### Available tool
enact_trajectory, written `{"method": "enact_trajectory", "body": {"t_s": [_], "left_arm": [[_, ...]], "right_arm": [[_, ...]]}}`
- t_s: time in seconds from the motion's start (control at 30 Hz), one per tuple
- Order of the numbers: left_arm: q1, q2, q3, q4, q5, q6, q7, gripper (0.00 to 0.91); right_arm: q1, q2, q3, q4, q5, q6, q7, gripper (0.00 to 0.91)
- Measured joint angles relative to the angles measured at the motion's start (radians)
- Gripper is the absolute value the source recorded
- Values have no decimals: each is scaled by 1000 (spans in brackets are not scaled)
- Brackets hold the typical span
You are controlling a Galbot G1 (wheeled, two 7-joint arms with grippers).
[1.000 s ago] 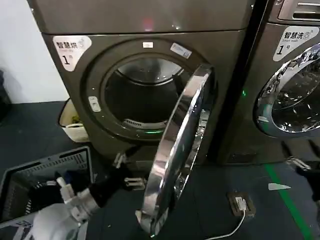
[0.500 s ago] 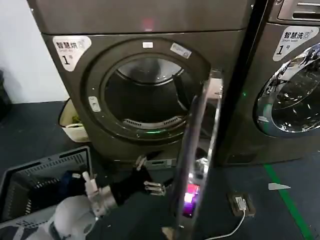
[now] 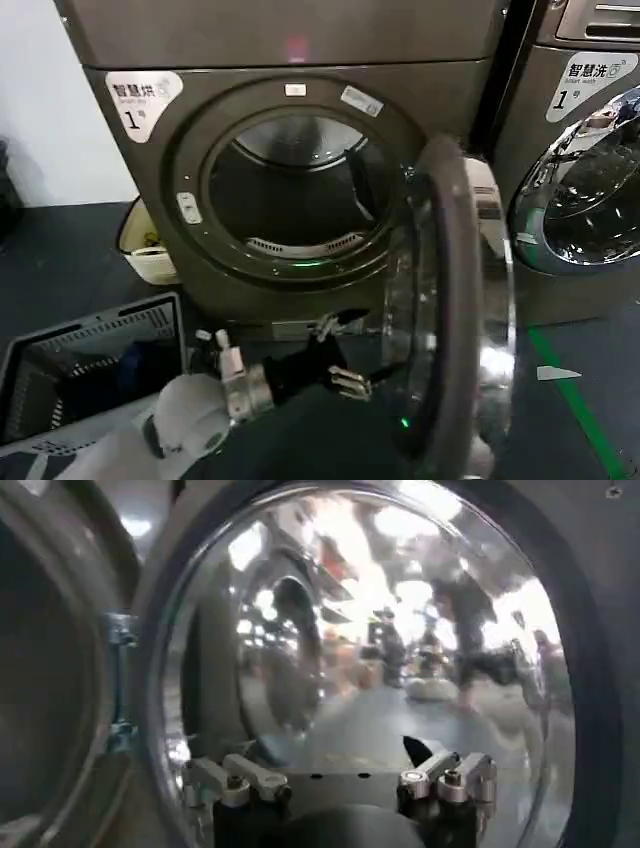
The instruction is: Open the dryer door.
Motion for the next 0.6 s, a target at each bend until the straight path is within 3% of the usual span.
{"method": "enact_trajectory", "body": {"t_s": [0.6], "left_arm": [[-175,-142,146,175,-24,-1,-21,907]], "right_arm": [[11,-52,117,-112,-55,-38,18,907]]}}
